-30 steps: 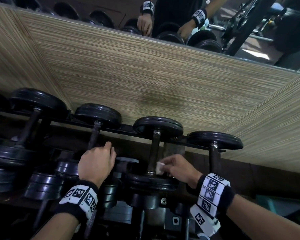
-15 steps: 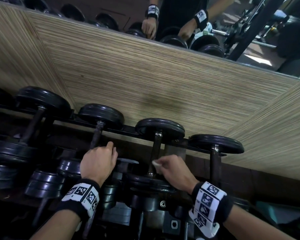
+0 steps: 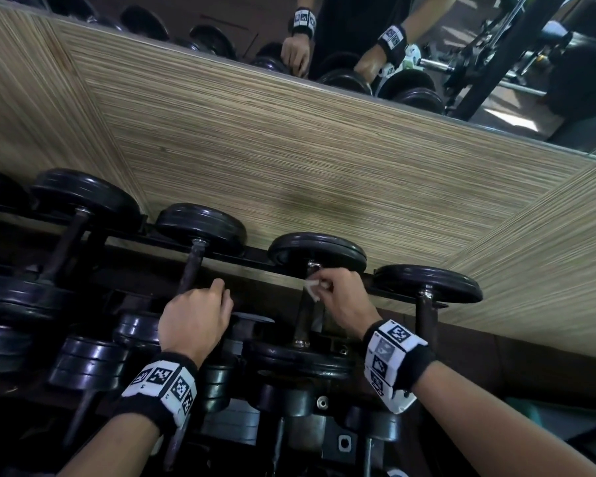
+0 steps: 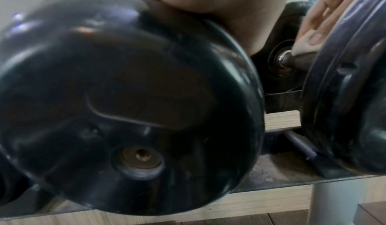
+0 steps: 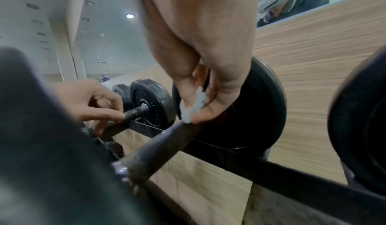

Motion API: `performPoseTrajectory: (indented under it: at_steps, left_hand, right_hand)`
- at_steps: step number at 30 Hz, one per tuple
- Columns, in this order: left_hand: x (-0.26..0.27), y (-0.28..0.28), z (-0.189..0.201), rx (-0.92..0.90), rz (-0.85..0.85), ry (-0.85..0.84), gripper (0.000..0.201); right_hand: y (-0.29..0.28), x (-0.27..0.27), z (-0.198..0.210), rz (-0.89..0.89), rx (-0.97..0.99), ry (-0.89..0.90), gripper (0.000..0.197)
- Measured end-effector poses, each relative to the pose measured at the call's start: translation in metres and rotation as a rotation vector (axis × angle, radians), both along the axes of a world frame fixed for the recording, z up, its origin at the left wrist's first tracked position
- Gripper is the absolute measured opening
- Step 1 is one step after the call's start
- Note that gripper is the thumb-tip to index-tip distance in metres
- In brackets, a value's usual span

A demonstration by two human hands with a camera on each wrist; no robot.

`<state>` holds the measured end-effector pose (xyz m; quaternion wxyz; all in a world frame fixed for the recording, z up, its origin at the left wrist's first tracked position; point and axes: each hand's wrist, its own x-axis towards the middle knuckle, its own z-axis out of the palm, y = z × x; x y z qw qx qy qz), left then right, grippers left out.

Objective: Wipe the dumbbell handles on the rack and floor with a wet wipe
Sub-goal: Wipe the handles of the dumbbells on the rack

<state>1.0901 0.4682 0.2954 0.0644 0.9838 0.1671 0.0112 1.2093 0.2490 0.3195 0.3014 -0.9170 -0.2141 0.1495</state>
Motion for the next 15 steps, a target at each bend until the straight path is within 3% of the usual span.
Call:
performPoseTrajectory:
  at_steps: [4, 6, 10, 12, 15]
  left_hand:
    - [0.000, 0.000, 0.003, -0.002, -0.006, 0.000, 0.019]
    - [-0.001, -0.001, 0.004, -0.010, -0.005, 0.004, 0.020]
    - [0.000, -0.001, 0.006, -0.011, 0.000, 0.009, 0.022]
    - [-0.001, 0.000, 0.005, -0.013, 0.001, 0.015, 0.022]
    - [-0.001, 0.000, 0.005, -0.020, -0.003, 0.003, 0.021]
  right_hand:
    - [-0.004, -0.028, -0.006, 0.218, -0.150, 0.287, 0.016]
    - [-0.005, -0.031, -0.005, 0.243, -0.169, 0.321, 0.016]
    - [-0.001, -0.009, 0.007, 0.012, 0.017, 0.026, 0.017]
    - [0.004, 0.003, 0.009, -0.040, -0.056, -0.132, 0.019]
    - [0.011, 0.008, 0.006, -0.031, -0.185, -0.126, 0.016]
